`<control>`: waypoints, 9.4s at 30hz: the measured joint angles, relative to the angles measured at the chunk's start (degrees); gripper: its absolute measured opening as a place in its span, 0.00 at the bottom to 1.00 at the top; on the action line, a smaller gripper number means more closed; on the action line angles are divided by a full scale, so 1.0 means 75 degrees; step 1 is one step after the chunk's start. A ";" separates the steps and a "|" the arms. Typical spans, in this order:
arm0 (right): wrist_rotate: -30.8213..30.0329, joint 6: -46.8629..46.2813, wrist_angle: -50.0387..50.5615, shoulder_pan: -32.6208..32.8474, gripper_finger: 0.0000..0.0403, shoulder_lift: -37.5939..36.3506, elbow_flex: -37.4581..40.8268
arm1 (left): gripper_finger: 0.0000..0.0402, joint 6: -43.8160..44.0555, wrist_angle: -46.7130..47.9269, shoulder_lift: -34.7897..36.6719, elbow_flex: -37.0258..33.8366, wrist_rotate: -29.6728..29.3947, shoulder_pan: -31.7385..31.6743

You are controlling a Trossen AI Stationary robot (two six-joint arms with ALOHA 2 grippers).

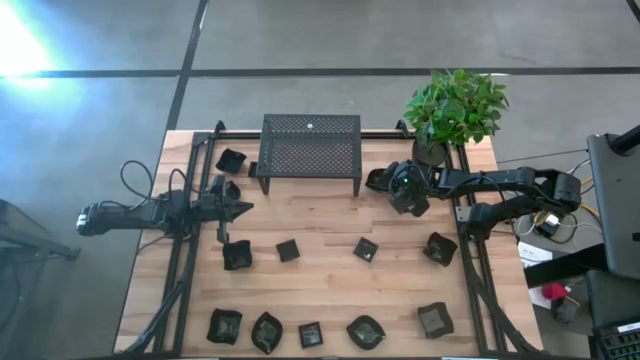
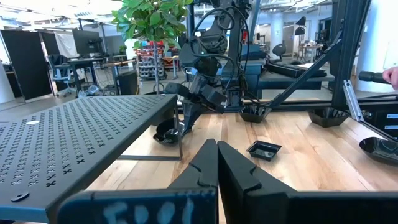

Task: Pick & Place Mini shaped plates
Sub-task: Stack the black leaf shaped plate on top of the other black leaf shaped plate

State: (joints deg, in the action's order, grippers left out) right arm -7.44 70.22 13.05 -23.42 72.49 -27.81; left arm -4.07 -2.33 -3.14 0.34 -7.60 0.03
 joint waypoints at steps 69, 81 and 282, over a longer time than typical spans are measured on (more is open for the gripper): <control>0.0597 -0.0167 -0.0433 -0.0385 0.02 0.0000 -0.0003 | 0.00 -0.0002 0.0000 0.0000 0.0000 0.0003 0.0000; 0.0595 -0.0169 -0.0437 -0.0385 0.02 0.0000 -0.0003 | 0.00 -0.0003 0.0000 -0.0001 0.0000 0.0003 -0.0001; -0.2170 -1.2199 -0.2597 -0.0629 0.02 0.0252 0.0483 | 0.00 0.0752 -0.0460 0.0000 0.0000 0.0003 -0.0001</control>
State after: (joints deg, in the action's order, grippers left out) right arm -23.72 -21.26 -6.42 -28.14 74.38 -24.19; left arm 1.56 -5.78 -3.14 0.34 -7.57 0.02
